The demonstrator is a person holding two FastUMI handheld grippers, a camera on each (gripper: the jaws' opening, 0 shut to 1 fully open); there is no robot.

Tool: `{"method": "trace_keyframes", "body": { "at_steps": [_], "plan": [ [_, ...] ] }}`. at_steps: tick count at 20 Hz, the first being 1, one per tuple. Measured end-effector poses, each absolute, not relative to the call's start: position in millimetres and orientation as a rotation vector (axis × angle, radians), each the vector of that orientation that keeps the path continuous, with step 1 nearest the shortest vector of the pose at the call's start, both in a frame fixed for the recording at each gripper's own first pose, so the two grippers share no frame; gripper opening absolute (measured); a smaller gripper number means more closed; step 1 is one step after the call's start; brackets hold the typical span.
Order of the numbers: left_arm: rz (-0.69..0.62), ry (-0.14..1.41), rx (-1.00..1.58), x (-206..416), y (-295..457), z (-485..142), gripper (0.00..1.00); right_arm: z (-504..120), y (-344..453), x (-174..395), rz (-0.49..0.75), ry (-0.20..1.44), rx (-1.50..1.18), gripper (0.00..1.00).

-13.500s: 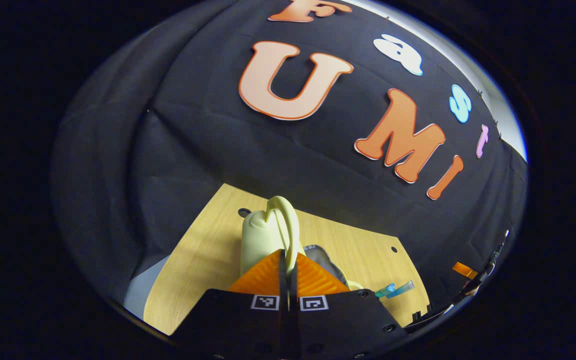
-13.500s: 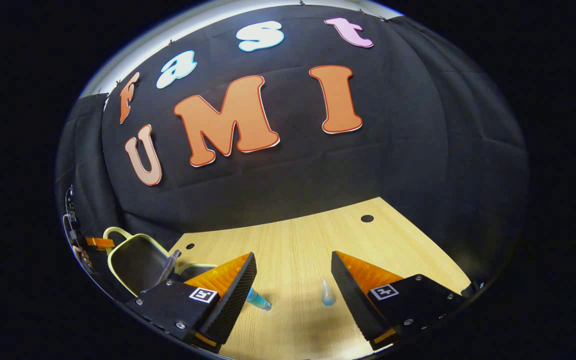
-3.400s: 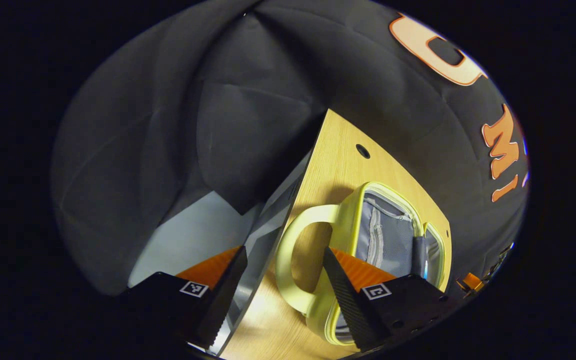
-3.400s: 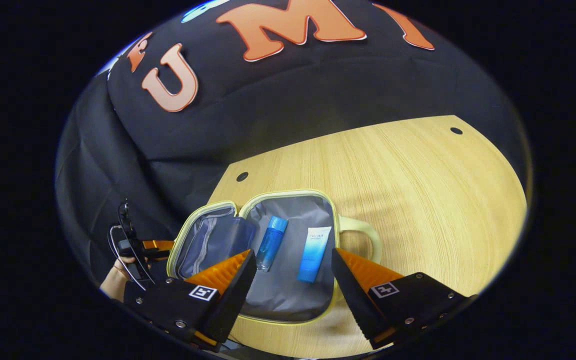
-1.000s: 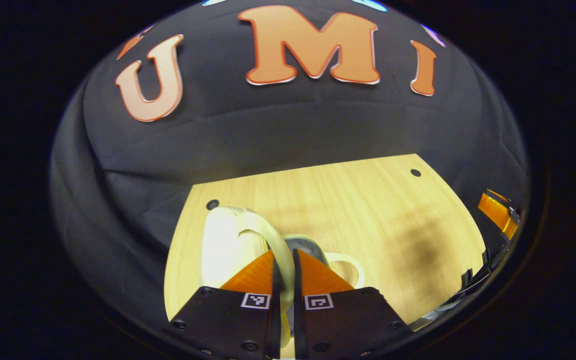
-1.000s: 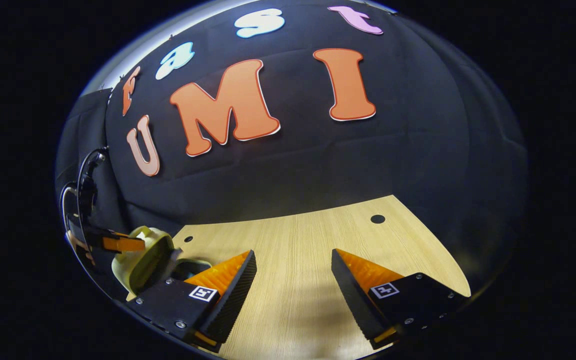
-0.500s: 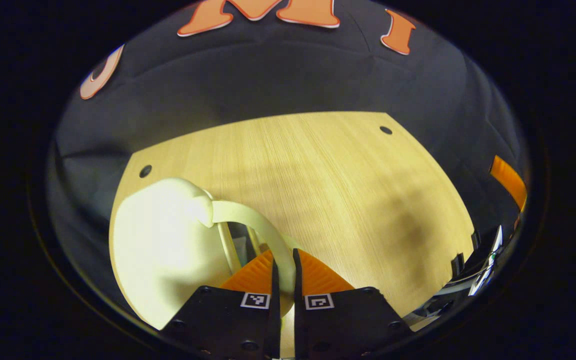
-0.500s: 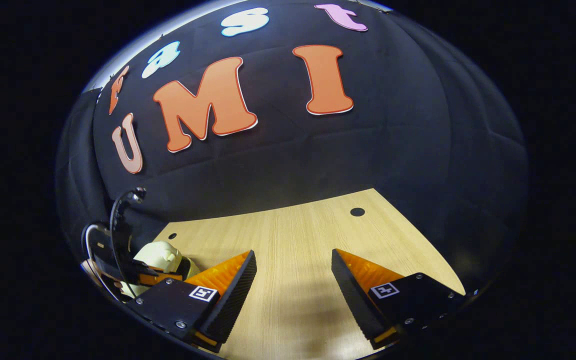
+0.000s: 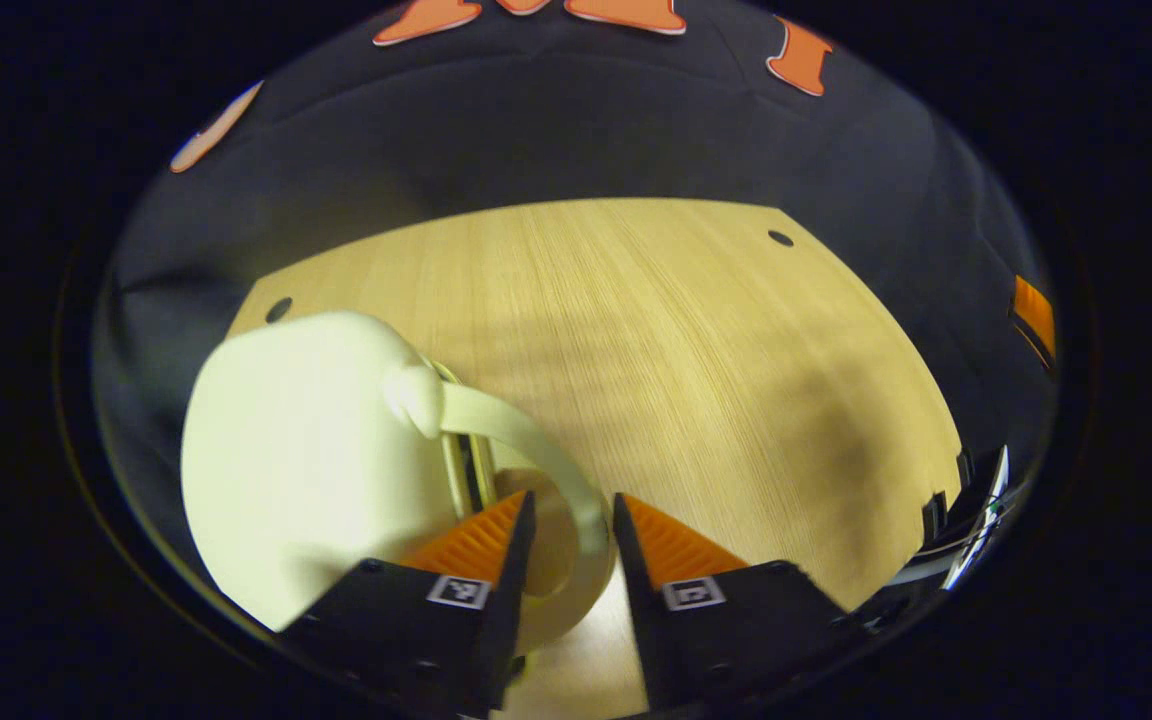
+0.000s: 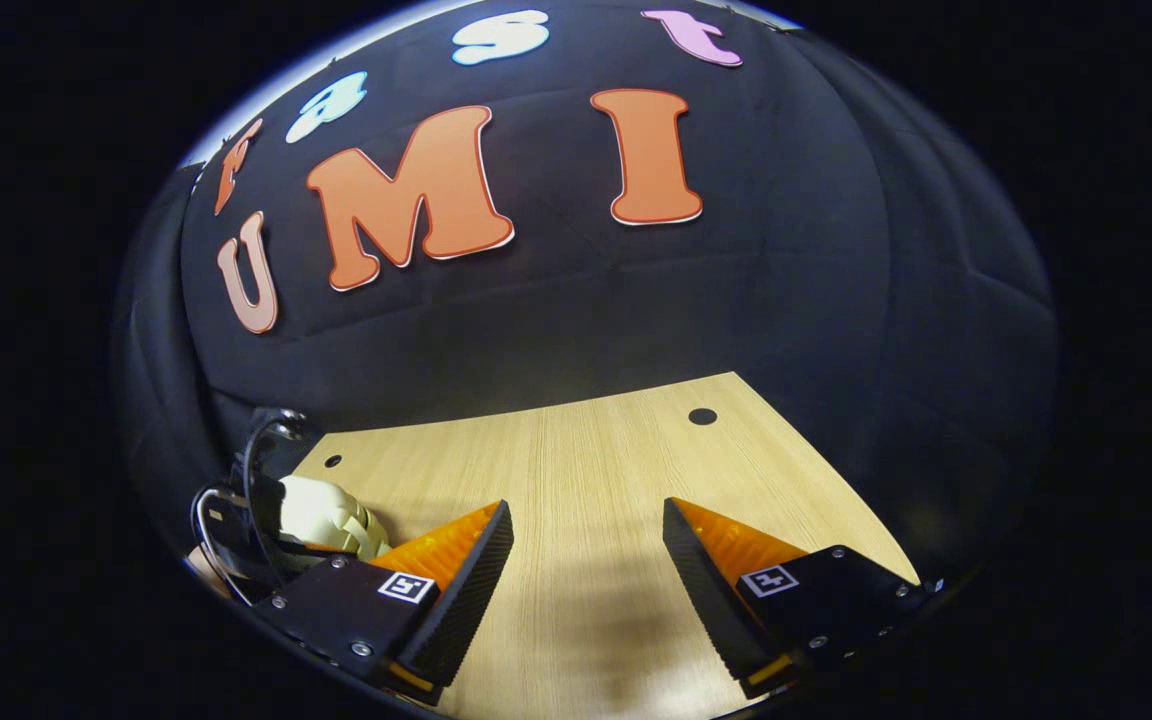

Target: First open the suitcase, pack the skin care products into it, and then close the suitcase.

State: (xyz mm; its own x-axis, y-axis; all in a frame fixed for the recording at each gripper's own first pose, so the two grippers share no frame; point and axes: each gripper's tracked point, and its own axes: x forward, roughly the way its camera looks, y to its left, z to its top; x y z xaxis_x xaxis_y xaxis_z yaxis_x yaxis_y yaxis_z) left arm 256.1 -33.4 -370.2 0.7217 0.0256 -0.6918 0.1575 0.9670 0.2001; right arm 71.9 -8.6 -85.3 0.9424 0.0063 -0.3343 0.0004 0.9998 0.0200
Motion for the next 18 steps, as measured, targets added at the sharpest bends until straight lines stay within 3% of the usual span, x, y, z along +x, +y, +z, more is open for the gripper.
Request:
{"method": "trace_keyframes", "body": {
  "at_steps": [1, 4, 5, 7, 11, 15, 18],
  "plan": [
    [-0.071, 0.678, 0.272, 263, -38, -348, 0.72, -83, -4, 71, 0.005, 0.335, 0.012, 0.95],
    [-0.082, 0.454, 0.248, 272, -57, -277, 0.85, -73, 14, 67, 0.029, 0.314, -0.010, 0.95],
    [-0.081, 0.392, 0.209, 271, -64, -253, 0.82, -67, 20, 66, 0.038, 0.300, -0.018, 0.95],
    [-0.072, 0.254, 0.123, 271, -74, -201, 0.92, -54, 32, 65, 0.056, 0.259, -0.038, 0.95],
    [-0.023, -0.054, 0.012, 256, -76, -96, 0.96, -18, 65, 58, 0.132, 0.125, -0.086, 0.96],
    [0.123, -0.177, 0.047, 239, -58, -60, 0.96, -7, 92, 49, 0.180, 0.053, -0.093, 0.95],
    [0.052, -0.243, 0.066, 237, -68, -52, 0.96, -11, 86, 50, 0.175, 0.073, -0.111, 0.95]
  ]
}}
